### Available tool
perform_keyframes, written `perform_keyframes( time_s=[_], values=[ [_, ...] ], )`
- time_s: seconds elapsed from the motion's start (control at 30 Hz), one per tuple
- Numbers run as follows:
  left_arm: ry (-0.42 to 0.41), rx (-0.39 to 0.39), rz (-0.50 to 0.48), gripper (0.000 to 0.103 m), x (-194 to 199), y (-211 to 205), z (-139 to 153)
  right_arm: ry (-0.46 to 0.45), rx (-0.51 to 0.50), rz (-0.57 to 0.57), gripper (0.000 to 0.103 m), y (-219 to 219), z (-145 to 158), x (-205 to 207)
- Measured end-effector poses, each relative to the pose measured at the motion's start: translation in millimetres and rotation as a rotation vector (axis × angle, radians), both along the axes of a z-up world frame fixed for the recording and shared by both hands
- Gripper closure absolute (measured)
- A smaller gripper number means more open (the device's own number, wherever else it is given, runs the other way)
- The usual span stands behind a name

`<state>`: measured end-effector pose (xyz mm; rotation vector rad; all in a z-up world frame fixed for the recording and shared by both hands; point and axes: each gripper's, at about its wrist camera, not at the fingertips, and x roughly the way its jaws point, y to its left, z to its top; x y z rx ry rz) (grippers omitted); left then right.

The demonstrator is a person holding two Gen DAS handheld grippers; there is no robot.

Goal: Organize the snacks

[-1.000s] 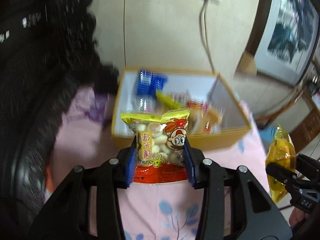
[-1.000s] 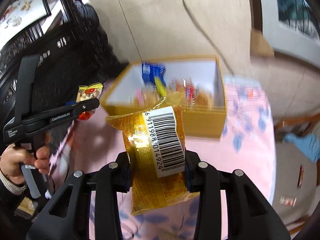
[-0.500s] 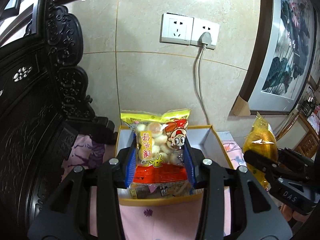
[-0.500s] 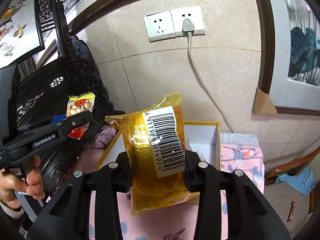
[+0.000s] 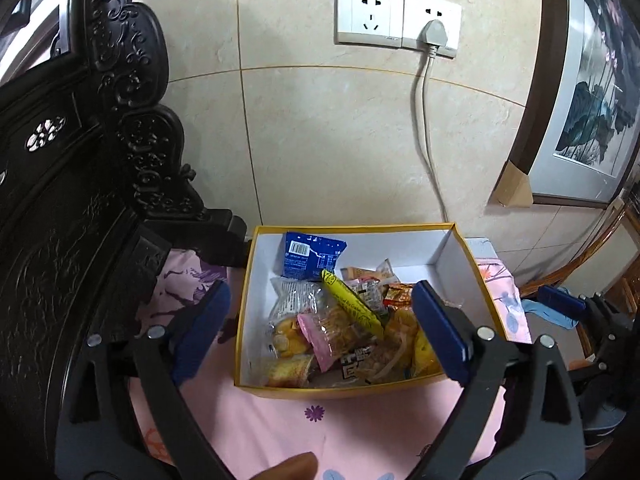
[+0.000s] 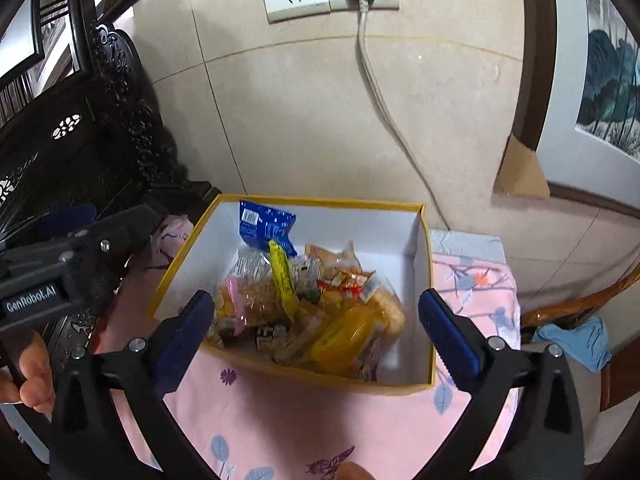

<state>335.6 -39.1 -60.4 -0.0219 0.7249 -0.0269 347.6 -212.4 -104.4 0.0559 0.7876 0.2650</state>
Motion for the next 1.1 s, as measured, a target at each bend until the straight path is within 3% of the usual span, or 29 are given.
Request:
perform_keyframes(
  time_s=[1.1],
  values=[
    [-0.008,0.073,0.026,0.005,-18.6,0.1,4.3,-0.027,-0.039,-0.014,0.001,-3.1,9.6,-20.9]
  ],
)
